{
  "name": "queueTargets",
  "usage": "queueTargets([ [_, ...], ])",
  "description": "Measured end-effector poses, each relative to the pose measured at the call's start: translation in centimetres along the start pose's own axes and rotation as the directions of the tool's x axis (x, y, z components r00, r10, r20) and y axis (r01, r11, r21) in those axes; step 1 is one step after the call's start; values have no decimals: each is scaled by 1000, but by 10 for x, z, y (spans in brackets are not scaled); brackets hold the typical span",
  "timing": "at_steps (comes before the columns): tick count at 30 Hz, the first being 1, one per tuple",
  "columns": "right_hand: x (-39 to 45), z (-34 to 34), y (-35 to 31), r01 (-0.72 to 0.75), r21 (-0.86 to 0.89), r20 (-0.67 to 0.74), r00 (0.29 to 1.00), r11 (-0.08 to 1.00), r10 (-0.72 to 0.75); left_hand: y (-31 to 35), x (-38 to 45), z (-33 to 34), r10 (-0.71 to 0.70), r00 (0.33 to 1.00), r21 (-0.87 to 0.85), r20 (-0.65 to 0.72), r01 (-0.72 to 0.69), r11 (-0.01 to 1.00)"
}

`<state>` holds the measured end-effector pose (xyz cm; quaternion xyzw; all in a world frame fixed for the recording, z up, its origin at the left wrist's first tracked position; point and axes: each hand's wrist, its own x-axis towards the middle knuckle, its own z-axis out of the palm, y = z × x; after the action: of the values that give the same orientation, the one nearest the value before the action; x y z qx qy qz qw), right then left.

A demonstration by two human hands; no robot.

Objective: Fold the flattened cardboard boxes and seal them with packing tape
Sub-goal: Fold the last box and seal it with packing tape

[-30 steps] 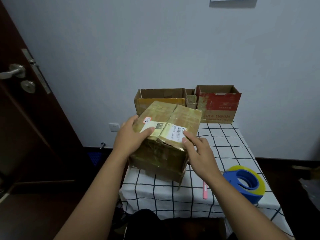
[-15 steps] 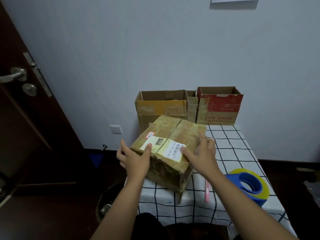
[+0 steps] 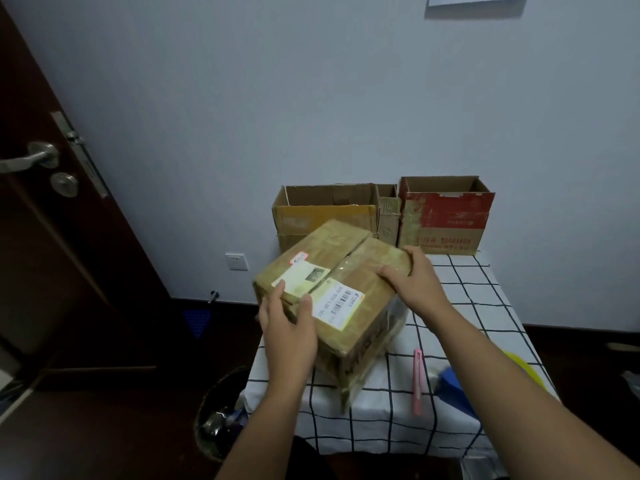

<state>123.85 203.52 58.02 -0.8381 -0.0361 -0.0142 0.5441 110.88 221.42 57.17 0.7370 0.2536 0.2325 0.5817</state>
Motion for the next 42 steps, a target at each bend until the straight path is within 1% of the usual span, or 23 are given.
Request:
queueTargets([
  [3, -25, -13, -12, 87, -110, -63, 993, 990, -95, 17, 31, -16, 35, 996, -114, 88, -25, 993],
  [5, -44, -18, -11, 105, -168, -77, 990, 980, -119, 28, 51, -26, -14, 974, -186, 225, 57, 981],
  [7, -63, -19, -7, 120, -190, -70, 988, 974, -135, 33, 69, -34, -39, 938, -139, 346, 92, 986],
  [9, -76, -15, 0, 114, -212, -31, 992, 971, -123, 32, 80, -37, -49, 915, -62, 400, 81, 995],
  [12, -87, -9, 10, 54, -254, 25, 998, 966, -49, 23, 90, -34, -56, 907, 13, 417, 55, 998],
  [15, -93, -1, 16, -13, -295, 24, 999, 955, 21, 13, 95, -31, -69, 918, 88, 391, 38, 995],
  [18, -93, 9, 16, 20, -283, 22, 1000, 959, -14, 6, 100, -30, -51, 945, 197, 322, -14, 980],
  [21, -90, 11, 10, 97, -315, 19, 995, 944, -96, 7, 102, -32, -2, 962, 148, 274, -40, 988],
  [23, -92, 8, 7, 141, -389, 36, 990, 910, -138, 10, 102, -31, 20, 961, 128, 276, -57, 990],
  [25, -97, 7, 9, 132, -462, 60, 991, 877, -118, 9, 100, -28, 32, 950, 196, 311, -97, 976],
  [28, -102, 10, 15, 115, -486, 61, 993, 866, -98, 8, 95, -22, 43, 941, 371, 336, -174, 912],
  [29, -102, 11, 16, 109, -480, 58, 994, 870, -93, 9, 94, -21, 41, 943, 461, 331, -199, 865],
  [30, -101, 13, 17, 104, -475, 55, 995, 874, -89, 9, 94, -19, 53, 942, 596, 333, -254, 762],
  [31, -101, 13, 17, 100, -475, 54, 995, 874, -85, 11, 92, -18, 83, 937, 722, 340, -317, 615],
  [32, -101, 13, 18, 101, -474, 54, 995, 875, -85, 12, 88, -15, 132, 922, 788, 364, -381, 483],
  [33, -101, 13, 18, 104, -466, 54, 995, 879, -90, 15, 80, -10, 190, 894, 798, 406, -448, 403],
  [34, -101, 13, 19, 107, -456, 54, 994, 884, -92, 17, 71, -3, 225, 856, 775, 465, -517, 365],
  [35, -101, 12, 19, 107, -449, 54, 994, 887, -92, 19, 60, 5, 231, 818, 739, 526, -575, 352],
  [36, -101, 13, 20, 106, -445, 53, 994, 889, -92, 19, 51, 12, 201, 794, 711, 574, -605, 357],
  [37, -101, 14, 20, 106, -445, 52, 994, 889, -93, 17, 43, 18, 149, 787, 703, 598, -605, 374],
  [39, -100, 15, 22, 124, -433, 76, 992, 893, -100, 10, 38, 25, 90, 808, 722, 583, -565, 400],
  [40, -100, 15, 24, 142, -408, 107, 988, 902, -107, 8, 39, 26, 98, 820, 733, 564, -551, 399],
  [42, -99, 5, 33, 165, -282, 146, 981, 945, -128, 6, 40, 25, 127, 827, 742, 547, -550, 384],
])
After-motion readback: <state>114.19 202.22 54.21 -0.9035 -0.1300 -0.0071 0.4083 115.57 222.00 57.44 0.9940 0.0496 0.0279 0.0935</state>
